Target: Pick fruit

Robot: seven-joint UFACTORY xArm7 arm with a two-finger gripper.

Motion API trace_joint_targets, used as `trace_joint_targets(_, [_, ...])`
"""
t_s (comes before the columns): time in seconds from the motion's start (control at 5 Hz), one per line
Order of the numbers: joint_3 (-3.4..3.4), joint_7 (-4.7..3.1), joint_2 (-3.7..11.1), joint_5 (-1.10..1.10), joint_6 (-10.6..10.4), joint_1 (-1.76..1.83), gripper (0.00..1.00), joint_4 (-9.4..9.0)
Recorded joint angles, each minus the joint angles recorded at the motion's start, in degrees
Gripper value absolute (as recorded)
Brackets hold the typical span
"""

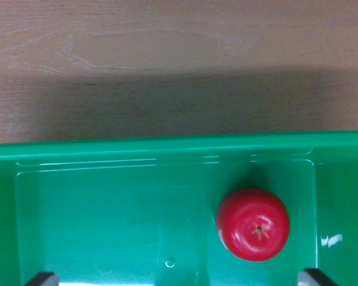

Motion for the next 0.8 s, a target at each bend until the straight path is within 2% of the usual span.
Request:
trace_joint_targets(0.2, [0.0, 0.0, 0.0, 0.0, 0.0, 0.0, 0.0, 0.0])
trace_joint_targets(0.4, [-0.35, -0.37, 1.35, 0.14, -2.47, -0.44, 0.0, -1.67])
trace_joint_targets(0.6, [-0.35, -0.37, 1.35, 0.14, -2.47, -0.44, 0.0, -1.67])
trace_joint_targets(0.8, [-0.71, -0.74, 2.73, 0.28, -4.99, -0.88, 0.0, -3.38])
